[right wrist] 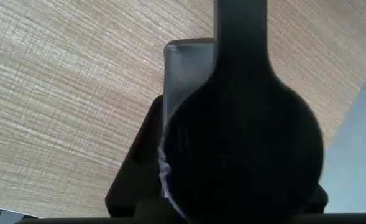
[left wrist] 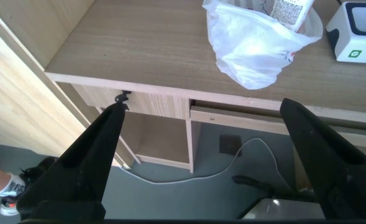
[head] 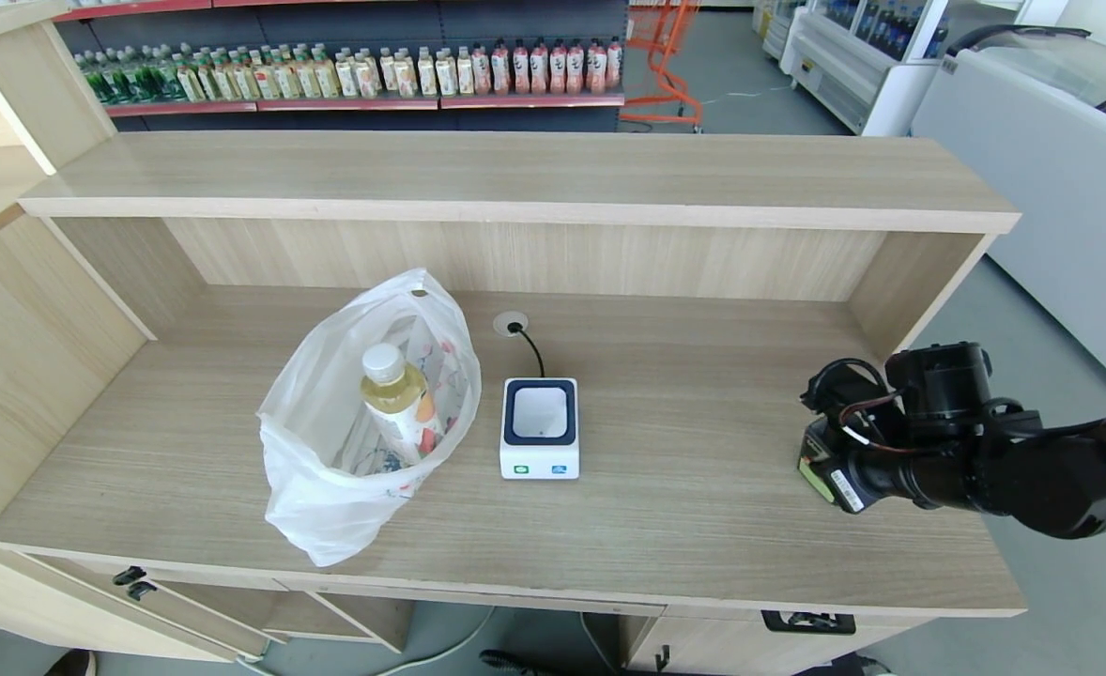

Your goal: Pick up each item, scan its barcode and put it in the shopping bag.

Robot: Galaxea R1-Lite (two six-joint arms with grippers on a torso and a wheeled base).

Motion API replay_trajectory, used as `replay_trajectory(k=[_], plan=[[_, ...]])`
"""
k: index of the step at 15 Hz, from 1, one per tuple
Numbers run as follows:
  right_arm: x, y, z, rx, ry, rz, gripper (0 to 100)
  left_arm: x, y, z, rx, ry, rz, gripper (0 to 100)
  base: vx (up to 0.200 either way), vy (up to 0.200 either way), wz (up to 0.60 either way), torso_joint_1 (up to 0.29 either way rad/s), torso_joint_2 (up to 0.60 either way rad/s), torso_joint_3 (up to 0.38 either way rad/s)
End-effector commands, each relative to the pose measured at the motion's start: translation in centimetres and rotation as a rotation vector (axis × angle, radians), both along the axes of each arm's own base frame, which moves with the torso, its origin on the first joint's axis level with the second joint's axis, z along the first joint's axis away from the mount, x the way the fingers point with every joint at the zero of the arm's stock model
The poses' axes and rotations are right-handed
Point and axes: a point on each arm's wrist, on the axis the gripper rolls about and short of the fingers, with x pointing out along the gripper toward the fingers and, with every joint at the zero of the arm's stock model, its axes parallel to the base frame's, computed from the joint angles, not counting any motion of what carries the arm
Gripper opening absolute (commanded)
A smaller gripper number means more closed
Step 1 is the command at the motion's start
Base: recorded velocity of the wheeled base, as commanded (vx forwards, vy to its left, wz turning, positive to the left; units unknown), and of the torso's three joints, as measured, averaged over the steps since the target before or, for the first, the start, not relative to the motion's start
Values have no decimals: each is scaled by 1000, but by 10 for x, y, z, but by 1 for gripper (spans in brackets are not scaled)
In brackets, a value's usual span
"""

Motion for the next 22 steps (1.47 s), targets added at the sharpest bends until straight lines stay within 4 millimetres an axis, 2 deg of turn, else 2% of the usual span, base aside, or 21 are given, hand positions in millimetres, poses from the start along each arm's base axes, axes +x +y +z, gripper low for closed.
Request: replay_trajectory(k=[1,3,5,8,11,12,13,14,15,16,17,19,21,22], plan=[[-3,5,6,1,-44,24,0,0,0,0,0,0,0,100,0,0,0,0,0,0],[-15,7,18,-26,-115,66,0,0,0,0,0,0,0,100,0,0,0,0,0,0],[-41,2,32,-61,-179,94,0,0,0,0,0,0,0,100,0,0,0,0,0,0],[-92,-11,46,-180,-258,160,0,0,0,0,0,0,0,100,0,0,0,0,0,0],[-107,-4,68,-296,-402,308,0,0,0,0,0,0,0,100,0,0,0,0,0,0],[-112,-1,73,-321,-448,438,0,0,0,0,0,0,0,100,0,0,0,0,0,0],[-114,-1,77,-387,-528,672,0,0,0,0,0,0,0,100,0,0,0,0,0,0],[-114,-5,78,-452,-582,786,0,0,0,0,0,0,2,100,0,0,0,0,0,0],[-115,-9,79,-594,-746,1058,0,0,0,0,0,0,0,100,0,0,0,0,0,0],[-118,-1,78,-727,-1021,1390,0,0,0,0,0,0,0,100,0,0,0,0,0,0],[-122,7,76,-828,-1207,1533,0,0,0,0,0,0,0,100,0,0,0,0,0,0],[-129,26,64,-933,-1387,1710,0,0,0,0,0,0,0,100,0,0,0,0,0,0],[-135,36,52,-937,-1431,1829,0,0,0,0,0,0,0,100,0,0,0,0,0,0],[-137,40,51,-928,-1507,1860,0,0,0,0,0,0,0,100,0,0,0,0,0,0]])
